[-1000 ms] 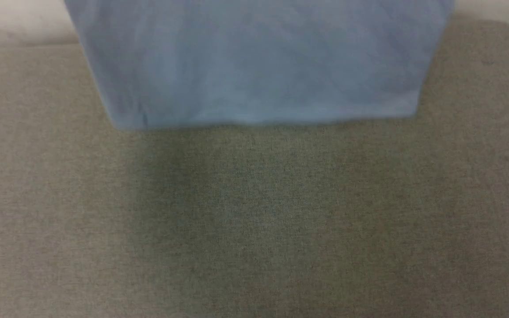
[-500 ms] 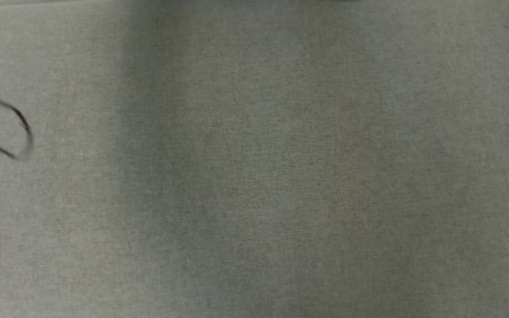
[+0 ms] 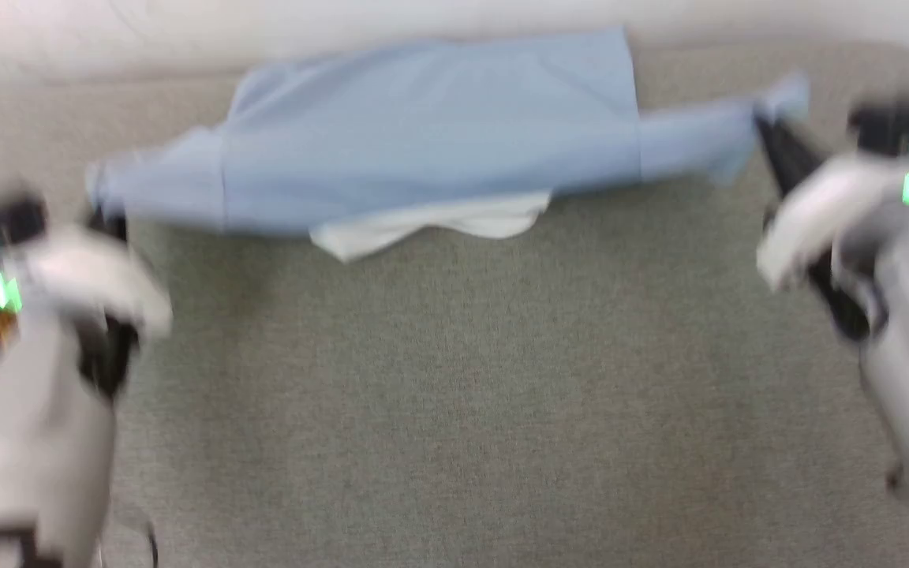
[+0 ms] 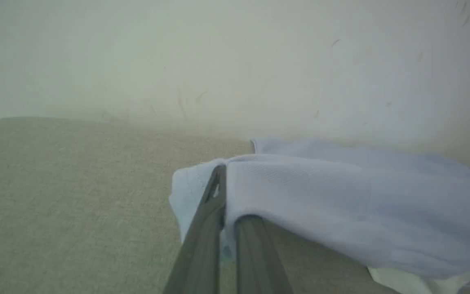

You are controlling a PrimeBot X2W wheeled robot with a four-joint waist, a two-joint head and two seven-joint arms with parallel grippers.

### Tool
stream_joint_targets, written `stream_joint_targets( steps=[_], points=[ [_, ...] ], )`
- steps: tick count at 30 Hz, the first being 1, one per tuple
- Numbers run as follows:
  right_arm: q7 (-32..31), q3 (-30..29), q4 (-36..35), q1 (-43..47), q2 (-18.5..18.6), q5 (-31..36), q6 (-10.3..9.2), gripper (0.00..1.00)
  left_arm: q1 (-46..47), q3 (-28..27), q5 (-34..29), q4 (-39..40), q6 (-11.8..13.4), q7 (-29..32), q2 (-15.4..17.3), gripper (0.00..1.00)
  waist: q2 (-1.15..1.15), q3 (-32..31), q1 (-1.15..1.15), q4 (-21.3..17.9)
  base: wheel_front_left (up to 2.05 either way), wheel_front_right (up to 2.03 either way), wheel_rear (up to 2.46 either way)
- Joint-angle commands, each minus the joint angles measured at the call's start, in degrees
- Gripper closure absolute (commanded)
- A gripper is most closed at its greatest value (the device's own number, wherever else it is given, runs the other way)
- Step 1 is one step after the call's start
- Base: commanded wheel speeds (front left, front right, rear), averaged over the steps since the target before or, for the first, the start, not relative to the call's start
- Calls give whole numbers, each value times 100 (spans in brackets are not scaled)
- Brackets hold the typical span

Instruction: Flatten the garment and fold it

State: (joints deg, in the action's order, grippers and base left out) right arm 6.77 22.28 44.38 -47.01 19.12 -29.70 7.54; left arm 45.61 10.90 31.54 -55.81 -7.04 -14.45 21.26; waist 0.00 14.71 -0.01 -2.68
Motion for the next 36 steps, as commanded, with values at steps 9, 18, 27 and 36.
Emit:
stream_joint_targets(
  steps=[9,18,27,36],
  points=[
    [-503,-770,-1705,2459,393,-201,-5,100,-2791,-370,392,1810,427,113,114,100,0,-1063,1,-25,0,0,0],
    [-2243,-2741,-4706,5270,-329,614,-5,100,-5612,-580,498,5705,1837,1855,604,100,0,-1294,1,56,0,0,0],
    [-3301,-3626,-5901,6842,-1336,969,-5,100,-7066,-626,467,7126,2557,2791,851,100,0,-1326,1,148,0,0,0],
    [-4437,-3718,-5864,7682,-1606,839,-5,64,-7584,-555,688,7018,2717,2952,622,100,0,-1194,1,168,0,0,0]
  ],
)
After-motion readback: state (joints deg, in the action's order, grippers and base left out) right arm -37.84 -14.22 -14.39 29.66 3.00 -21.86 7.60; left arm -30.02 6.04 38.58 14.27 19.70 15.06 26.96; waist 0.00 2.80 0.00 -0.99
